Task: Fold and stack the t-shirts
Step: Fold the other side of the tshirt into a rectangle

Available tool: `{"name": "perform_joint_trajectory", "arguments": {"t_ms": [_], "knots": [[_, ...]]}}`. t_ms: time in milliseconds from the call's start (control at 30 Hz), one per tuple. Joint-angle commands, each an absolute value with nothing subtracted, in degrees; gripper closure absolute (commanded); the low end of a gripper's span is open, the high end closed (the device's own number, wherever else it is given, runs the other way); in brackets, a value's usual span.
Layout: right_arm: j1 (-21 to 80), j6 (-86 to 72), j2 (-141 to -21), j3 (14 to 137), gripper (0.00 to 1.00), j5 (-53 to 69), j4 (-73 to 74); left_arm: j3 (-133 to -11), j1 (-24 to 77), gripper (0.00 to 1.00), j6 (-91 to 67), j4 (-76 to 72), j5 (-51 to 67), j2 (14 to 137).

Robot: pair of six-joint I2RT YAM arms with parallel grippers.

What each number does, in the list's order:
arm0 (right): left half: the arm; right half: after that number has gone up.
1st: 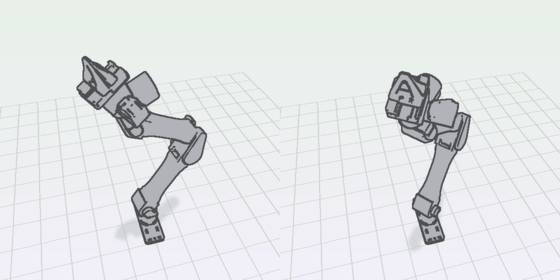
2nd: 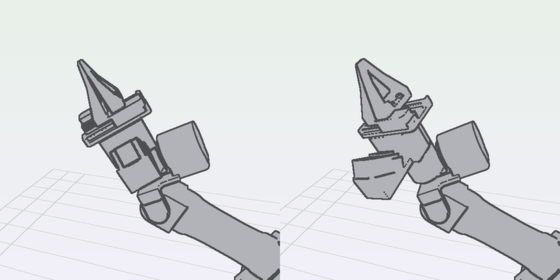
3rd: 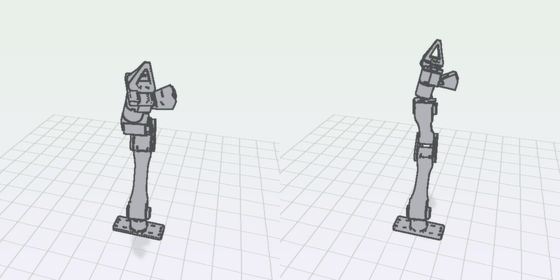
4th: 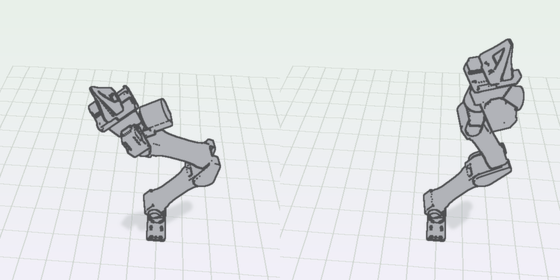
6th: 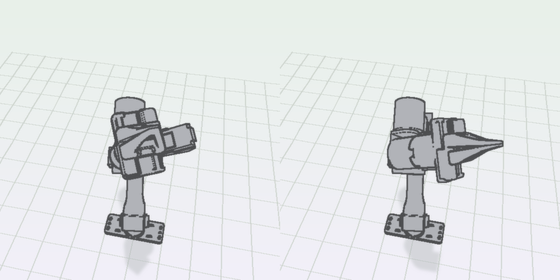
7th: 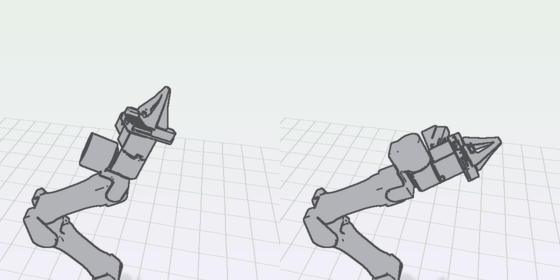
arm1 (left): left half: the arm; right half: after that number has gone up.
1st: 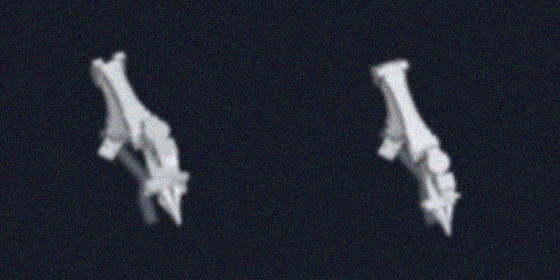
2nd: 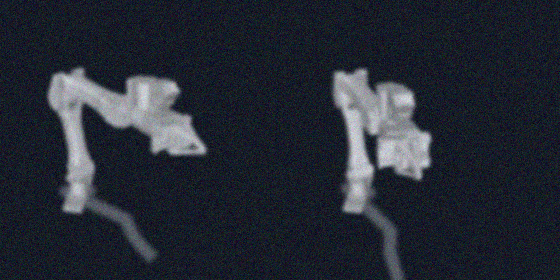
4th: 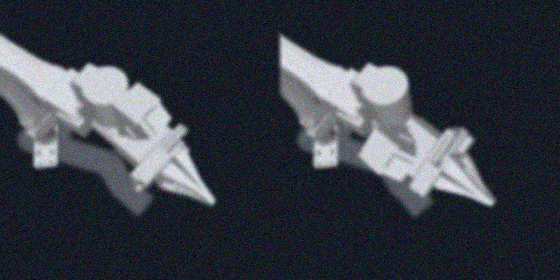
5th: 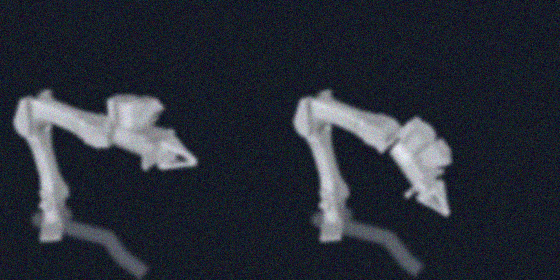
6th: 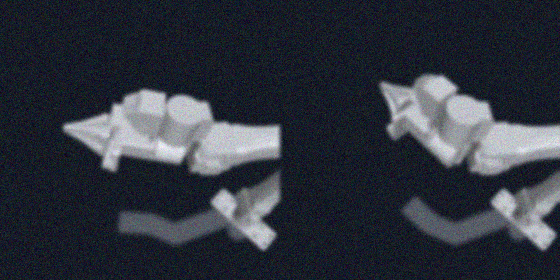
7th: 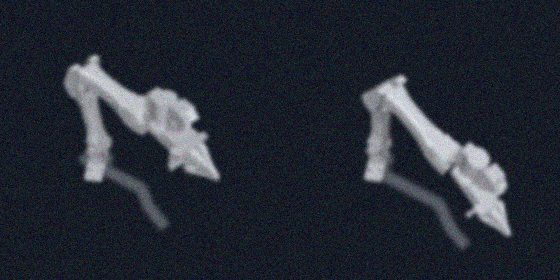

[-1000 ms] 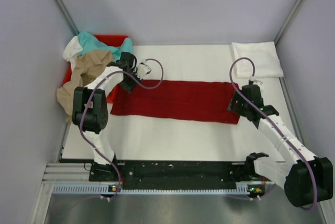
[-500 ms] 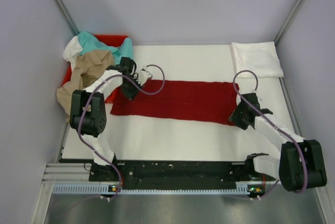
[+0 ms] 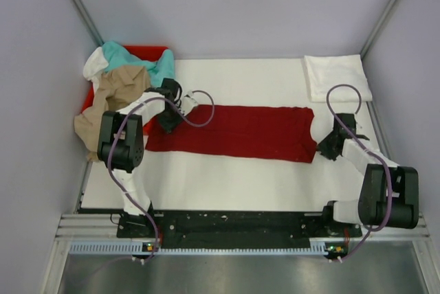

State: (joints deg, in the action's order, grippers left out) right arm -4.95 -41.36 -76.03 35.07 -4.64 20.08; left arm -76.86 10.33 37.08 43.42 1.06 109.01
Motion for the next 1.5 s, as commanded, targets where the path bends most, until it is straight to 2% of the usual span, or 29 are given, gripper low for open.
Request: {"name": "perform_joint_trajectory", "arguments": {"t_ms": [0,267,367,467,500,533,600,633,733,800,900,933,1200,1467], "knots": [[-9.7,-37.6,-76.8,35.4,0.8,-7.6,22.4,-79.7,10.5,0.73,38.8,39.1,-9.9,111.0],[-11.2,-33.8,-71.8,35.9,0.8,-8.3,24.0,-84.5,10.3,0.7,39.8,37.1,-14.9,112.4],[-10.4,-30.3,-66.3,37.4,0.79,-6.3,24.8,-84.8,10.3,0.7,39.0,39.9,-11.8,112.5],[-5.4,-28.4,-61.1,38.9,0.78,-4.0,24.0,-83.3,10.3,0.7,38.0,42.8,-6.2,108.3],[-2.2,-27.5,-60.6,39.5,0.8,-3.9,23.6,-82.6,10.3,0.7,37.8,43.4,-4.6,106.9],[1.6,-26.9,-60.8,40.1,0.86,-4.0,23.3,-81.7,10.3,0.7,37.7,43.8,-3.7,105.2],[6.3,-27.0,-63.4,41.1,0.98,-2.3,22.5,-79.9,10.0,0.7,37.9,44.5,-2.2,102.8],[7.3,-27.3,-65.5,41.7,1.0,-0.2,21.7,-79.0,9.8,0.7,38.0,44.4,-2.0,102.2],[8.8,-27.5,-72.3,43.3,1.0,4.0,20.0,-76.4,8.3,0.76,38.0,44.2,-3.0,102.1],[9.5,-25.9,-76.3,45.9,1.0,3.3,20.0,-75.3,7.5,0.83,38.0,44.2,-3.8,102.6],[9.7,-23.2,-82.2,52.2,1.0,0.3,20.1,-73.1,7.3,0.98,37.9,44.1,-3.2,102.0],[9.8,-22.3,-84.4,54.3,1.0,-1.6,20.1,-72.7,7.3,1.0,37.7,44.3,-2.1,101.7],[9.3,-21.1,-106.9,72.6,1.0,-6.3,25.4,-69.3,7.3,1.0,38.0,41.2,-2.2,102.9],[8.9,-20.8,-120.1,85.7,1.0,-0.2,31.8,-61.4,10.7,1.0,43.4,37.4,-1.5,103.6]]}}
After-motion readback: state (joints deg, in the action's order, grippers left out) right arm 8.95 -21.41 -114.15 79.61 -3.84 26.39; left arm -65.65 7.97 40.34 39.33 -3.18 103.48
